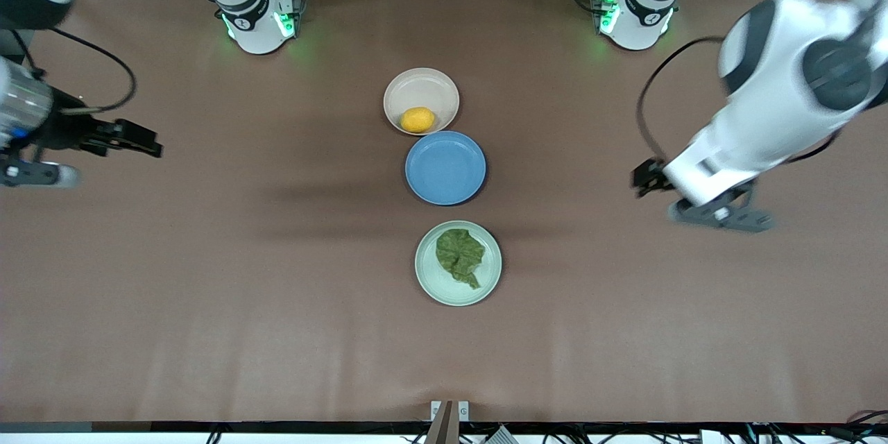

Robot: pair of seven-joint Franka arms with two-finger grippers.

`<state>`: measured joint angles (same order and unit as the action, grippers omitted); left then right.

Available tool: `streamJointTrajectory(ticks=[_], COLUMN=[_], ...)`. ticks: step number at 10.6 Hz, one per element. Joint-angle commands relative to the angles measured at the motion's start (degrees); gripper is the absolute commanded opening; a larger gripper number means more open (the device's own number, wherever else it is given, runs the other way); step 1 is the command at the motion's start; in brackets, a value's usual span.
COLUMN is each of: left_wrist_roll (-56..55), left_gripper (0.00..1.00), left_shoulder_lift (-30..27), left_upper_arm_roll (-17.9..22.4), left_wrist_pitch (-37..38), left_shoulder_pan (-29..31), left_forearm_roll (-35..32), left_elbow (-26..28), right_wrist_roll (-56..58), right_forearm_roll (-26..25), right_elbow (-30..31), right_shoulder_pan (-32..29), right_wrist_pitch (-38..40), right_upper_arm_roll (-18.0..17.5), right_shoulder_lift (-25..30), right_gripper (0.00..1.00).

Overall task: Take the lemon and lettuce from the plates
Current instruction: 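Move the right gripper toward the lemon while the left gripper approaches the lettuce, then lower the right gripper into the bowl while the left gripper lowers onto lettuce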

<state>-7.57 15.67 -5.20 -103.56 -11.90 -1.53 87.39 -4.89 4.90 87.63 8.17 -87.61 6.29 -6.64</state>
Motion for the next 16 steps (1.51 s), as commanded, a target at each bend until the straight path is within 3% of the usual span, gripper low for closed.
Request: streamJointTrajectory(ticks=[1, 3, 6, 9, 16], left_wrist_roll=[-10.2, -16.9, -18.3, -23.4, -31.1], left_gripper=[1.0, 1.0, 1.0, 1.0, 1.0], left_shoulder_lift=[7.3, 10.1, 12.9, 16.5, 26.5], left_upper_arm_roll=[-0.5, -0.3, -0.5, -0.3, 0.0], left_wrist_pitch=[-5.0, -7.2, -11.9, -23.6, -47.7], left_shoulder_pan=[-2.4, -5.0, -6.8, -8.7, -15.0], left_forearm_roll=[0.4, 0.4, 0.6, 0.6, 0.3], left_elbow=[-3.6, -4.1, -4.0, -4.0, -4.1], right_wrist_roll=[-2.3, -4.4, -8.3, -13.2, -19.4], right_forearm_roll=[0.9, 0.9, 0.9, 0.8, -1.9], right_elbow=[6.4, 9.2, 14.9, 19.3, 20.5], right_shoulder_pan=[3.9, 7.4, 14.6, 21.4, 38.6], right_wrist_pitch=[-5.4, -8.4, -14.7, -21.5, -30.0], right_upper_arm_roll=[0.1, 0.1, 0.1, 0.1, 0.2], right_shoulder_lift=[1.3, 1.1, 0.7, -1.2, -12.4], right_gripper=[1.0, 1.0, 1.0, 1.0, 1.0])
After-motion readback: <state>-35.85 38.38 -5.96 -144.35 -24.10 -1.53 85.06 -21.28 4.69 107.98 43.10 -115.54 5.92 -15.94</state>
